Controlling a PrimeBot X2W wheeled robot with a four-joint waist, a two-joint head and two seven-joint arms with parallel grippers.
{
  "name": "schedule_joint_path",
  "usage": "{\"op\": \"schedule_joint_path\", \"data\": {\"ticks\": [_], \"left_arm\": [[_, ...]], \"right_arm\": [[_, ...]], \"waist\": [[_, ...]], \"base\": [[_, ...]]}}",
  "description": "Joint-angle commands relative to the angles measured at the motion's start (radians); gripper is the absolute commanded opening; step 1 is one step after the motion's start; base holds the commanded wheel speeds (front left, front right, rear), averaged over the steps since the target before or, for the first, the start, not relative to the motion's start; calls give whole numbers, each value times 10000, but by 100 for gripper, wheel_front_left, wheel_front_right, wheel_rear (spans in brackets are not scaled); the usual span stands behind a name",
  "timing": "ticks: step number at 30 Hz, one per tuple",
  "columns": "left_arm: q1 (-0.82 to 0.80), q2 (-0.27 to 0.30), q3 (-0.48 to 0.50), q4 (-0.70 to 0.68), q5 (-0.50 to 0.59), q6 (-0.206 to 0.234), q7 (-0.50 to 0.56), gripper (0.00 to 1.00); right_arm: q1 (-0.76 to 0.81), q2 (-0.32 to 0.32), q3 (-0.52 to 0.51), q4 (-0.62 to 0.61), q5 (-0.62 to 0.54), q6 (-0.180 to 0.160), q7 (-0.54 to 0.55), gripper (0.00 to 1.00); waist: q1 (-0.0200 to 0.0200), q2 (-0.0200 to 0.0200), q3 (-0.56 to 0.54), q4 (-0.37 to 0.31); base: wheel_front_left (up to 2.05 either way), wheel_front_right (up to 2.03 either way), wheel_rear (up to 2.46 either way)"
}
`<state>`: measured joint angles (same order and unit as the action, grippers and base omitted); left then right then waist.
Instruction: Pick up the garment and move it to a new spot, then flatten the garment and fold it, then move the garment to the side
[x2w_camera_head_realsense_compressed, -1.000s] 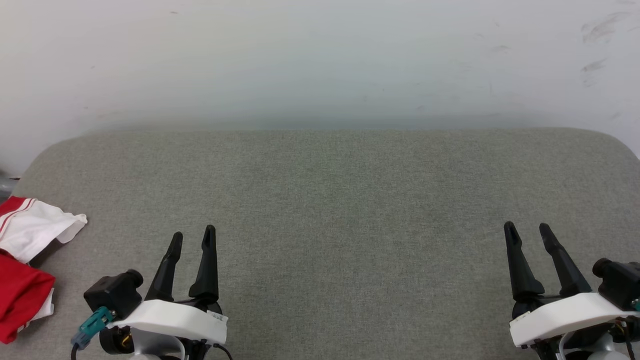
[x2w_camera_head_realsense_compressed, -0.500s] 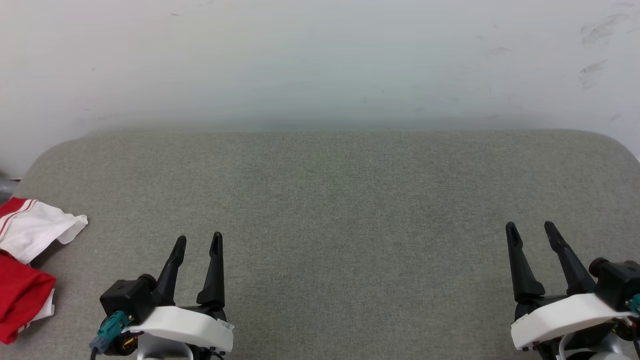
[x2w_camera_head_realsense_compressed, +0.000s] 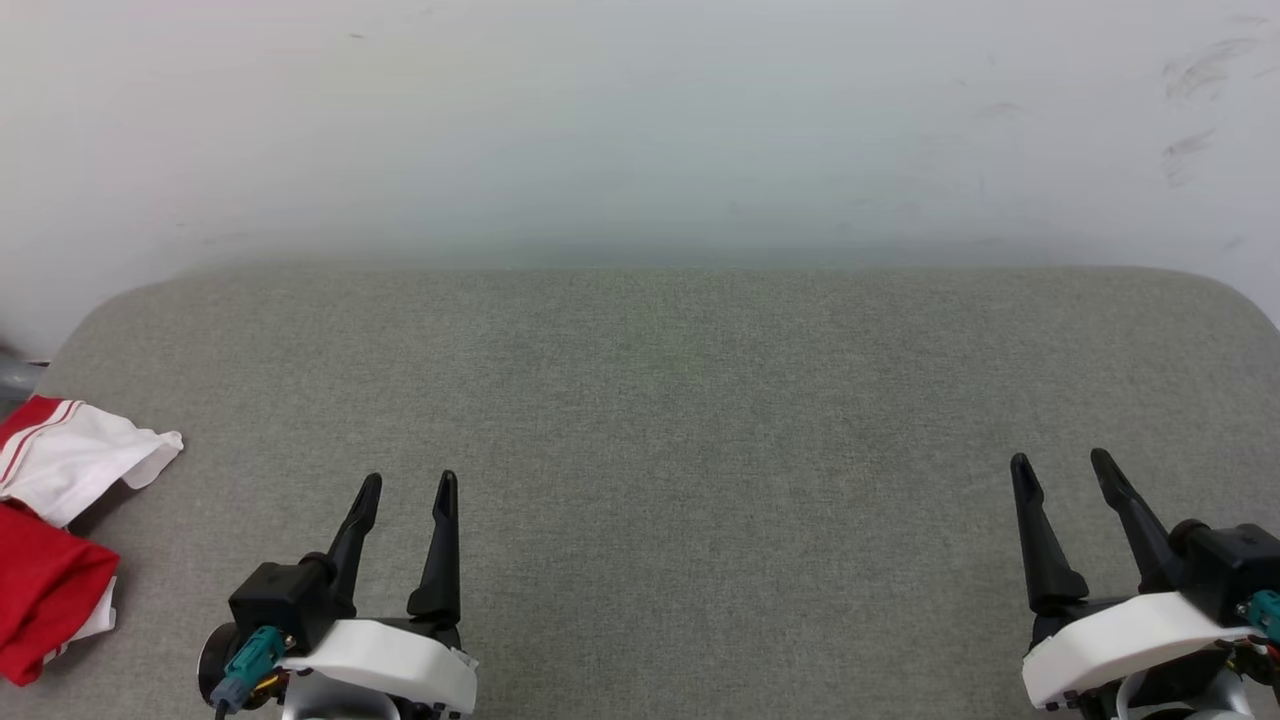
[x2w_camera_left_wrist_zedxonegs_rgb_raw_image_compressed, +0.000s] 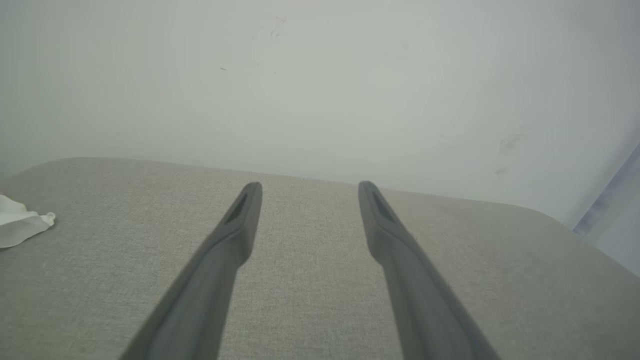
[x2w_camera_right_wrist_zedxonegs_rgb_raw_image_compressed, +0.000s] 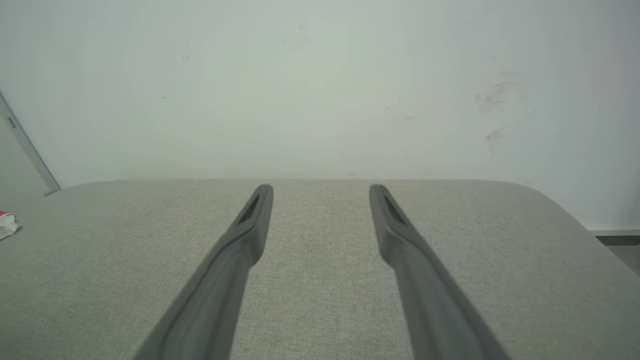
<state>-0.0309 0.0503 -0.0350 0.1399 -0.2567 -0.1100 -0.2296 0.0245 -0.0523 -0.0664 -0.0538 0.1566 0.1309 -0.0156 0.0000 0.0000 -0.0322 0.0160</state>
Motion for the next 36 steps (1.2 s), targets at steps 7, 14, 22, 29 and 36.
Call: {"op": "schedule_joint_path", "data": {"ticks": [7,14,22,29,36], "left_arm": [[-6,-1,-51,187,567,16,-205,100],[-100,-1,-48,384,949,-11,-322,100],[-242,-1,9,566,990,-35,-368,100],[-394,-2,164,657,959,21,-359,100],[-455,-3,488,682,1083,114,-359,100]], "right_arm": [[124,30,-67,-47,-344,-3,-21,100],[159,31,-138,24,-667,-3,-144,100],[144,32,-145,105,-663,-3,-223,100],[97,31,61,71,-718,-5,-200,100],[-34,29,277,16,-829,-3,-160,100]], "waist": [[0,0,-28,88],[0,0,-51,194],[0,0,-9,527],[0,0,71,1340],[0,0,150,2247]], "base": [[0,0,0],[0,0,0],[0,0,0],[0,0,0],[0,0,0]]}}
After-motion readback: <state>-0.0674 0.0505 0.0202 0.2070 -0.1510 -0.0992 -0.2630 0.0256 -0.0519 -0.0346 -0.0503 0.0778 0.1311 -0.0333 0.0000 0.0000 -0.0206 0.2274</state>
